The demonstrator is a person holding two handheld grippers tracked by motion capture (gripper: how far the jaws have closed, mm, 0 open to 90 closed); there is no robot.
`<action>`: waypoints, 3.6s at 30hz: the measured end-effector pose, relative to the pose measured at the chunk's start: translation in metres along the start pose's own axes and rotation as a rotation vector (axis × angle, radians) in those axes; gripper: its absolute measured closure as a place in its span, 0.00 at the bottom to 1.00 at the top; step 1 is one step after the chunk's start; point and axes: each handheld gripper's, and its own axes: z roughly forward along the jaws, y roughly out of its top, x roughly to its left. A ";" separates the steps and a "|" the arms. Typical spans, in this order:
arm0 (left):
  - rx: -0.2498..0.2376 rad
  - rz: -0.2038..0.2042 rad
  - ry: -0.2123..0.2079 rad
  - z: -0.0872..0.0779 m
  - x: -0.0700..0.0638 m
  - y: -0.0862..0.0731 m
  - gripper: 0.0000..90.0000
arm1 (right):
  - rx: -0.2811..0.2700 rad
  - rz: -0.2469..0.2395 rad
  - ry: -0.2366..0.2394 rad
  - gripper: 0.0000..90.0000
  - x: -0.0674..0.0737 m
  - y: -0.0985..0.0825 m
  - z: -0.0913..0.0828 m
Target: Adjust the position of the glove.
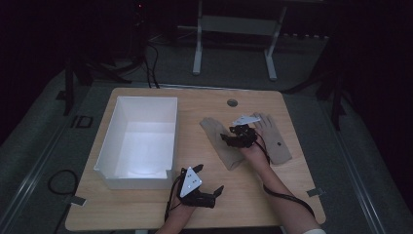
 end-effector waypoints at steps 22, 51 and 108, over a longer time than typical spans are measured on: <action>0.002 0.013 0.004 0.000 -0.002 0.000 0.00 | 0.086 -0.037 0.001 0.64 -0.001 -0.013 0.028; 0.005 0.012 0.009 0.001 -0.002 0.000 0.00 | -0.081 0.274 -0.244 0.90 0.024 0.003 -0.063; 0.001 -0.002 0.000 0.000 0.000 0.000 0.00 | -0.068 0.229 -0.312 0.58 -0.063 -0.057 -0.101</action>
